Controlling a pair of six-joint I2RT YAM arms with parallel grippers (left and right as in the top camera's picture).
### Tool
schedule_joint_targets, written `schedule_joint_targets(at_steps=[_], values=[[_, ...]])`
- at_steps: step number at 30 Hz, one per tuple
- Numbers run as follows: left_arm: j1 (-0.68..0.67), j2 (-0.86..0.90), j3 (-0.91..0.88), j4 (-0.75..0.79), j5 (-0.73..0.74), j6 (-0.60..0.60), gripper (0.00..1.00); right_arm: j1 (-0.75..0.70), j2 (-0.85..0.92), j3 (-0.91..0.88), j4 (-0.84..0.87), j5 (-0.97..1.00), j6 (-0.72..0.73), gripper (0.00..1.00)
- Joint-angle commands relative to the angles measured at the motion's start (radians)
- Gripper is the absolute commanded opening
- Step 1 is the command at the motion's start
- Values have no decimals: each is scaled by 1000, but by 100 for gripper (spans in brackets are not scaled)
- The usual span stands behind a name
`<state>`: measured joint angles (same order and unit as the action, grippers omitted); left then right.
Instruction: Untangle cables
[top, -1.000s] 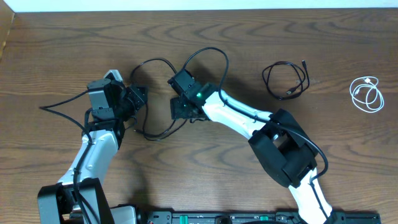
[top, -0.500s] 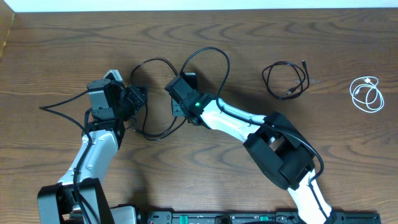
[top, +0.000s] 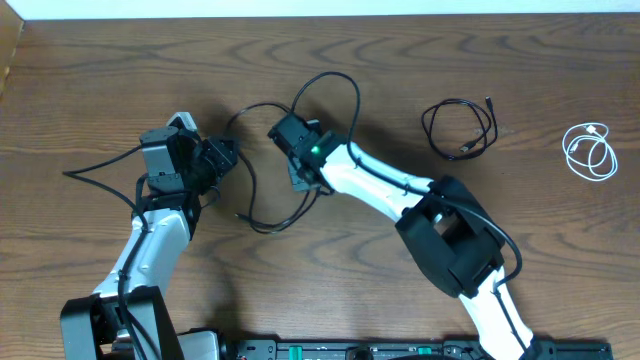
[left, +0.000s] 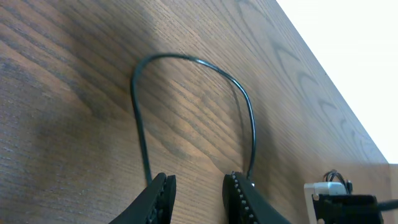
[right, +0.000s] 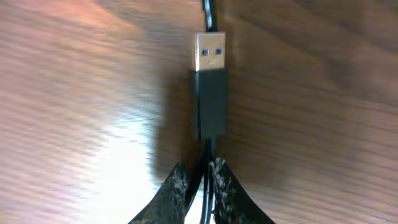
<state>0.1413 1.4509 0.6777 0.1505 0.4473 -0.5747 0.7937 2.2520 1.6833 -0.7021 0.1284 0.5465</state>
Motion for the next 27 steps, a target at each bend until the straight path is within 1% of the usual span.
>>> schedule_joint_targets(at_steps=[1,2,3,9,12,14,17,18,19,22,27], values=[[4,0,18,2,12,16,30,-34,41,37,-60,-17,-40,18],[4,0,18,2,12,16,30,-41,41,39,-66,-29,-45,23],[4,0,18,2,12,16,30,-47,41,39,-71,-40,-46,25],[4,0,18,2,12,16,30,-61,41,34,-66,-44,-47,37],[4,0,18,2,12,17,30,-60,41,32,-53,-41,-47,36],[4,0,18,2,12,16,30,-56,41,25,-45,-41,-47,32],[4,0,18,2,12,16,30,-50,42,16,-46,-41,-47,19],[4,0,18,2,12,16,30,-48,42,13,-47,-41,-47,8],[4,0,18,2,12,17,30,-47,42,10,-47,-41,-47,1],[4,0,18,2,12,16,31,-47,42,9,-47,-41,-62,1],[4,0,18,2,13,16,31,-49,40,13,-35,-41,-241,1]])
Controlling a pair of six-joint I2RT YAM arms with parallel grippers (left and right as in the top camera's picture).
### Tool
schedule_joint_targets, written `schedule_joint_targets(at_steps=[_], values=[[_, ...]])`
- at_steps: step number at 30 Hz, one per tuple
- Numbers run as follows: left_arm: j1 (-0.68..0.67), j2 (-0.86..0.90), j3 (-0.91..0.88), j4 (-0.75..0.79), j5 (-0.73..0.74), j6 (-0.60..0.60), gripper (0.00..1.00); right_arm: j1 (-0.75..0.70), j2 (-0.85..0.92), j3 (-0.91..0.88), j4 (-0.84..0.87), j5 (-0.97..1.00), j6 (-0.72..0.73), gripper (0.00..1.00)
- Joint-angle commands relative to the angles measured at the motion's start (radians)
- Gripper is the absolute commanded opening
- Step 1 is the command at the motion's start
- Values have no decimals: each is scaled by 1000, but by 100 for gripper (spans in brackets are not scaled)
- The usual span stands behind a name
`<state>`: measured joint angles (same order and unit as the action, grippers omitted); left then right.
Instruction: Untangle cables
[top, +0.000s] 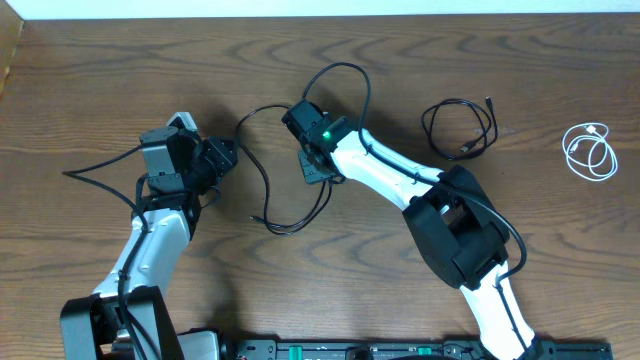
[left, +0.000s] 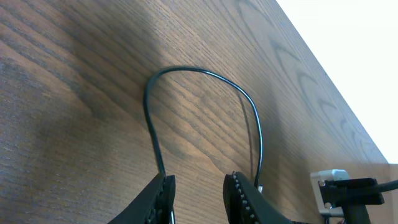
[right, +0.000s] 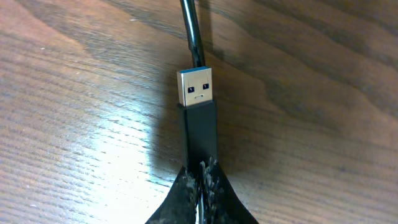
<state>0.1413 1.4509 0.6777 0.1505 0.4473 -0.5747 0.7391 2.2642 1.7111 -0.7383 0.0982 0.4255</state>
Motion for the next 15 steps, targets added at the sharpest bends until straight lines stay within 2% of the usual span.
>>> schedule_joint_targets(at_steps=[1,5,11,15], values=[[4,0,18,2,13,17,31,4,20,-7,-4,-21,-135,1],[4,0,18,2,13,17,31,2,-21,23,3,-45,-142,1],[4,0,18,2,13,16,31,1,-43,56,58,-45,-328,1],[4,0,18,2,13,16,31,0,-37,55,62,-45,-345,1]])
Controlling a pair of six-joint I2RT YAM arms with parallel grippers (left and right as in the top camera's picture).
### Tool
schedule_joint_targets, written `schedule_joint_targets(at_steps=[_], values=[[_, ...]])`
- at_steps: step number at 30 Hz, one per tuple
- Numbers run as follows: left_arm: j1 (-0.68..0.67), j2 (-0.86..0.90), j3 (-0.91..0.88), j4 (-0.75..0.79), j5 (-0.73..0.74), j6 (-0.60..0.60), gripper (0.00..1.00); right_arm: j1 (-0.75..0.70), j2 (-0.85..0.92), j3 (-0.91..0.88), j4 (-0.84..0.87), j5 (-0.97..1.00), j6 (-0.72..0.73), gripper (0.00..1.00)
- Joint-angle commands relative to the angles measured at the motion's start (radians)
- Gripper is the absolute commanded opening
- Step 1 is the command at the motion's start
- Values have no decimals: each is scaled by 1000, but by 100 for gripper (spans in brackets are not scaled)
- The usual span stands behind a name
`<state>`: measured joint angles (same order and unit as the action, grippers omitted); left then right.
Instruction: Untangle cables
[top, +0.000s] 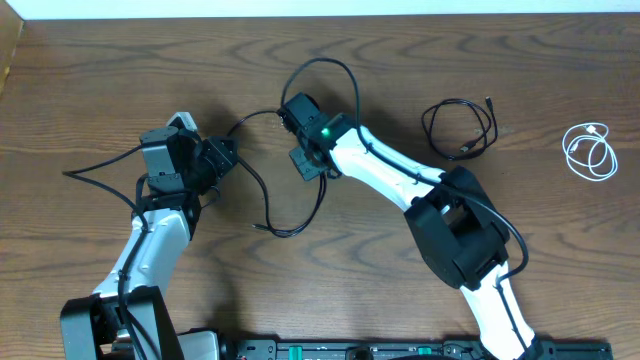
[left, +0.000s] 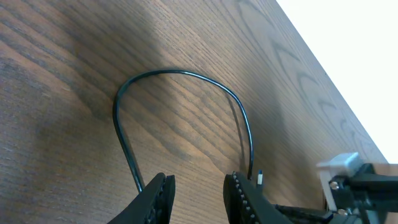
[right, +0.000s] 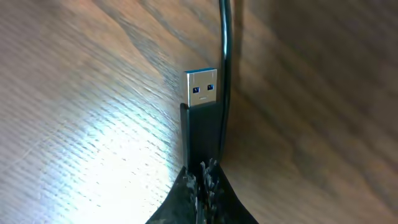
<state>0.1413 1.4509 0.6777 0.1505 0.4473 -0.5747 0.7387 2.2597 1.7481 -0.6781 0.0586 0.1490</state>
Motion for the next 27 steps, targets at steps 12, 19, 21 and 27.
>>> schedule_joint_targets(at_steps=[12,19,21,27], values=[[4,0,18,2,13,17,31,-4,-32,17,-83,-6,41,53],[4,0,18,2,12,16,31,8,-32,16,-267,-40,252,46],[4,0,18,2,13,16,31,16,-32,15,-273,-64,256,44],[4,0,18,2,13,17,31,59,-32,0,-222,-64,278,39]])
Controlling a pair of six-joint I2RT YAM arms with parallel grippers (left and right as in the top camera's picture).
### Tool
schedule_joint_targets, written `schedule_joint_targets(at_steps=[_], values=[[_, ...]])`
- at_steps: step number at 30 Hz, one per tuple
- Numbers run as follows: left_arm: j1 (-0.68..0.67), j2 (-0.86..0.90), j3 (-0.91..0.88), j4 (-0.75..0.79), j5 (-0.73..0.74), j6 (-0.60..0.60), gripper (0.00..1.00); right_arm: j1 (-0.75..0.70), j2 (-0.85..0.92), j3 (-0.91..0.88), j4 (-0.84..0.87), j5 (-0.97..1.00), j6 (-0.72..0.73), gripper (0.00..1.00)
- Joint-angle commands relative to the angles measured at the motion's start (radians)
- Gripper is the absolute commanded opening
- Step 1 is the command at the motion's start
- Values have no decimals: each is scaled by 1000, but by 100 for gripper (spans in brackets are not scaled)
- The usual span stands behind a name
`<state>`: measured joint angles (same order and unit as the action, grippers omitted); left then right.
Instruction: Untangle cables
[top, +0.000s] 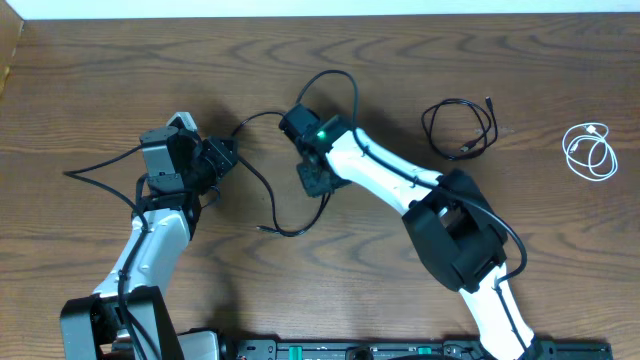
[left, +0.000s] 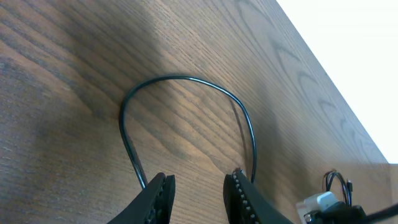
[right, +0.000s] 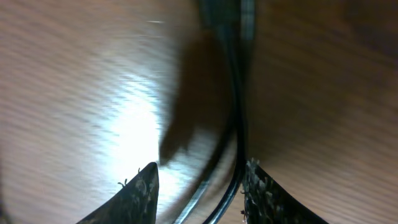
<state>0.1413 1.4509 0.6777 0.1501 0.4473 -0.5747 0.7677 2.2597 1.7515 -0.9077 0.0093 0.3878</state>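
A long black cable runs across the table's middle, looping behind my right wrist, with its free end lower down. My right gripper stands over it, open. In the blurred right wrist view two runs of the cable pass between the spread fingertips, with the right gripper not closed on them. My left gripper is at the cable's left part. The left wrist view shows an arch of cable ahead of the left gripper, open, its gap bare.
A coiled black cable lies at the back right, and a coiled white cable lies further right near the table's edge. A thin black line trails left from my left arm. Behind runs the table's far edge.
My right gripper has opened and let go of the USB plug end. It now sits lower on the table over the cable. The arch in front of my left gripper changed shape slightly.
My right gripper was shut on the cable just behind its USB plug. It stayed shut on it at the following two moments, further back on the table, while the cable's loops shifted. Now it is open. My left gripper stayed in place, open.
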Motion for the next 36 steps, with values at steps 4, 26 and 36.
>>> schedule_joint_targets(at_steps=[4,26,36], values=[[4,0,18,2,13,17,31,55,-32,-33,7,57,111,46],[4,0,18,3,12,17,33,20,-43,-68,27,60,68,1],[4,0,18,2,13,17,40,6,-45,-60,84,63,7,1]])
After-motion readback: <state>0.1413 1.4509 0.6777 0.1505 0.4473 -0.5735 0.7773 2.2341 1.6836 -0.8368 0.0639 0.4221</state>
